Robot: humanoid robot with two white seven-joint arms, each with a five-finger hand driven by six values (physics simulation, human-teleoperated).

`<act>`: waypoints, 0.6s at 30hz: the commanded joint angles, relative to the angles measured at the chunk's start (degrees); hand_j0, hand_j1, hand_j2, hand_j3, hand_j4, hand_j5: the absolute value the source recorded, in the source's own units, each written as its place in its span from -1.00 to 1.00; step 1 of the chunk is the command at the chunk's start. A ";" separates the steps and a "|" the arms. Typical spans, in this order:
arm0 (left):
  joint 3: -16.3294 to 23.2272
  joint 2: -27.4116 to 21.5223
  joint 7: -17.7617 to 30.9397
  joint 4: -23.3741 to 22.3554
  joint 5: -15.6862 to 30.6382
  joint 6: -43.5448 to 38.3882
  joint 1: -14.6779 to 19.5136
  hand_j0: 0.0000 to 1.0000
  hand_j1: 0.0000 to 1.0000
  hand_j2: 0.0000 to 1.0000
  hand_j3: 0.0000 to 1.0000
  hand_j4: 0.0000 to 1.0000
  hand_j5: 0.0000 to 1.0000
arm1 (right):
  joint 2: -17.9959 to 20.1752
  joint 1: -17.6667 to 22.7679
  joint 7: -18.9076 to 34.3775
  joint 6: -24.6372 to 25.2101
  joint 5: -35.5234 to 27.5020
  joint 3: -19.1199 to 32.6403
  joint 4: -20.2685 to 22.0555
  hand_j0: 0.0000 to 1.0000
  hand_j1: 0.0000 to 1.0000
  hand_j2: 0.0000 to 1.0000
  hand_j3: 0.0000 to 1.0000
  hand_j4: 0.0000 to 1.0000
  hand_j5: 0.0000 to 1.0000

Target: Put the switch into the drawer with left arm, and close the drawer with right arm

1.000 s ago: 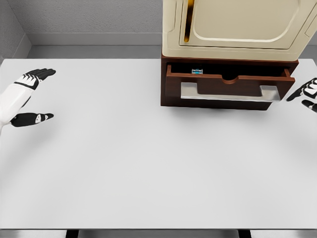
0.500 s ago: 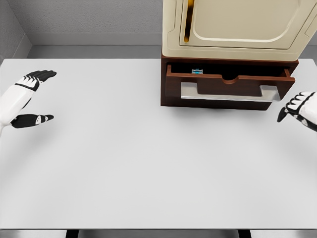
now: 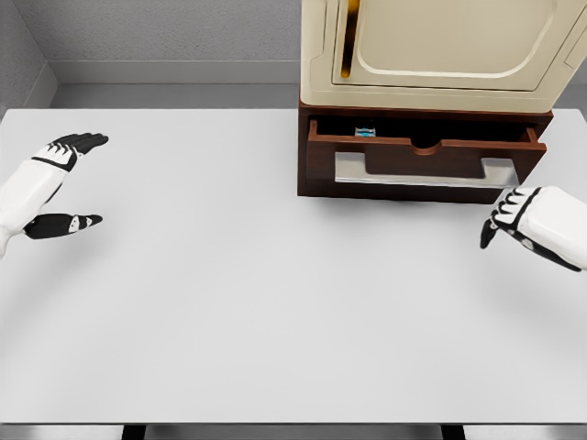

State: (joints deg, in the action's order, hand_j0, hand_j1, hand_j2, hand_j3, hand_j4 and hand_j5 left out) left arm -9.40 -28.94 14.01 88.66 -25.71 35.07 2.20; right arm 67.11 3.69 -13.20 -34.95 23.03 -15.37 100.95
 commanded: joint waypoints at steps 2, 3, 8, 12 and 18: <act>-0.01 -0.06 -0.03 0.03 0.40 -0.07 0.00 1.00 1.00 1.00 1.00 1.00 1.00 | -1.28 -0.26 0.02 -0.05 -0.35 -0.01 0.21 -0.39 -0.39 -0.39 -0.39 -0.39 -0.39; -0.01 -0.06 -0.03 0.03 0.40 -0.07 0.18 1.00 1.00 1.00 1.00 1.00 1.00 | -1.89 -0.35 0.02 -0.05 -0.35 -0.01 0.21 -0.39 -0.39 -0.39 -0.39 -0.39 -0.39; -0.01 -0.06 -0.03 0.03 0.40 -0.07 0.00 1.00 1.00 1.00 1.00 1.00 1.00 | -3.74 -1.32 0.02 -0.05 -0.26 -0.09 0.21 -0.39 -0.39 -0.39 -0.39 -0.39 -0.39; -0.01 0.02 -0.03 0.11 0.40 -0.07 0.00 1.00 1.00 1.00 1.00 1.00 1.00 | -6.29 -2.72 1.60 -0.05 -0.35 -0.10 0.21 -0.37 -0.37 -0.37 -0.37 -0.37 -0.37; -0.01 -0.06 -0.03 0.20 0.49 -0.07 -0.09 1.00 1.00 1.00 1.00 1.00 1.00 | -9.80 -4.66 3.71 -0.05 -0.09 -0.62 0.04 -0.36 -0.36 -0.36 -0.36 -0.36 -0.36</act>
State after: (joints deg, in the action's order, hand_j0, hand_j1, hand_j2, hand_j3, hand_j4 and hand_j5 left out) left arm -9.39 -28.89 14.01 88.75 -25.69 35.07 2.11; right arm 58.72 -1.32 -10.47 -34.96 23.17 -15.83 101.00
